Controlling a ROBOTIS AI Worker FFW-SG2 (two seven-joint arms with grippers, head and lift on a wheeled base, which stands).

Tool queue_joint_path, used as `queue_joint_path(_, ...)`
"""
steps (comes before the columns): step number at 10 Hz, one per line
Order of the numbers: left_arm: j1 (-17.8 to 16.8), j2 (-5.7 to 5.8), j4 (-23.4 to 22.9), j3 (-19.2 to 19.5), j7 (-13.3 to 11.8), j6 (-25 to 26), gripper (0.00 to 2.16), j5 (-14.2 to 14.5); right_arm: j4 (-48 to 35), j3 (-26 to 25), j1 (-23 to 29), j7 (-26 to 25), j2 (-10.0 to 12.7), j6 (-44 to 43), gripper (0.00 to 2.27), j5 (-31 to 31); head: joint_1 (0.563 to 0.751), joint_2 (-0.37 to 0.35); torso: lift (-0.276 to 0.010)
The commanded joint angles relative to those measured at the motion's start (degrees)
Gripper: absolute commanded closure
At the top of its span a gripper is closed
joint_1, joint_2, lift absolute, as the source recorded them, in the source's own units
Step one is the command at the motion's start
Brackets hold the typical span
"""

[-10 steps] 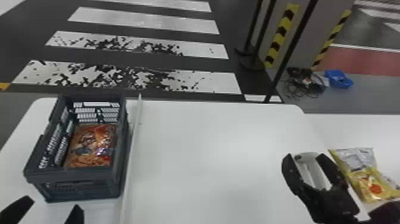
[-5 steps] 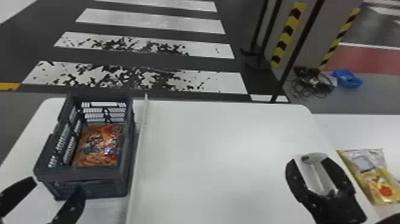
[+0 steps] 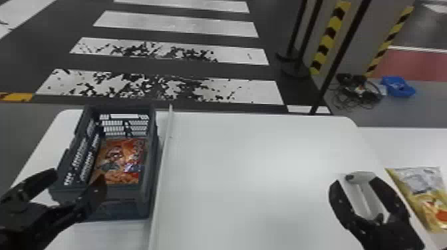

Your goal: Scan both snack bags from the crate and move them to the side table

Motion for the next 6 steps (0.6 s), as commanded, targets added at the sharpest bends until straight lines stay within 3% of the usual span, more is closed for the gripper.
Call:
queue_joint_path(1,-4.3,-1.31,0.1,0.1,0.7,5.9,0.06,-0.2,0.2,-0.1,-0.1,0.1,-1.0,0.0,0.09,-0.5,0.695,-0.118,-0.095)
queue_joint_path(4,-13.1,-2.8,2.3,-0.2,1.2,17.0,0.06,-2.1,0.9,0.2,-1.0,0.5,-1.5,0.0,0.09,-0.8,0.695,-0.11,-0.095)
queue_joint_path(6,-17.7,-2.8,3.5,0.2,1.6,23.5,0.07,-3.1,1.3,0.6,-1.5,0.5,-1.9,0.0,0.09,-0.8,0.695,-0.1,-0.095)
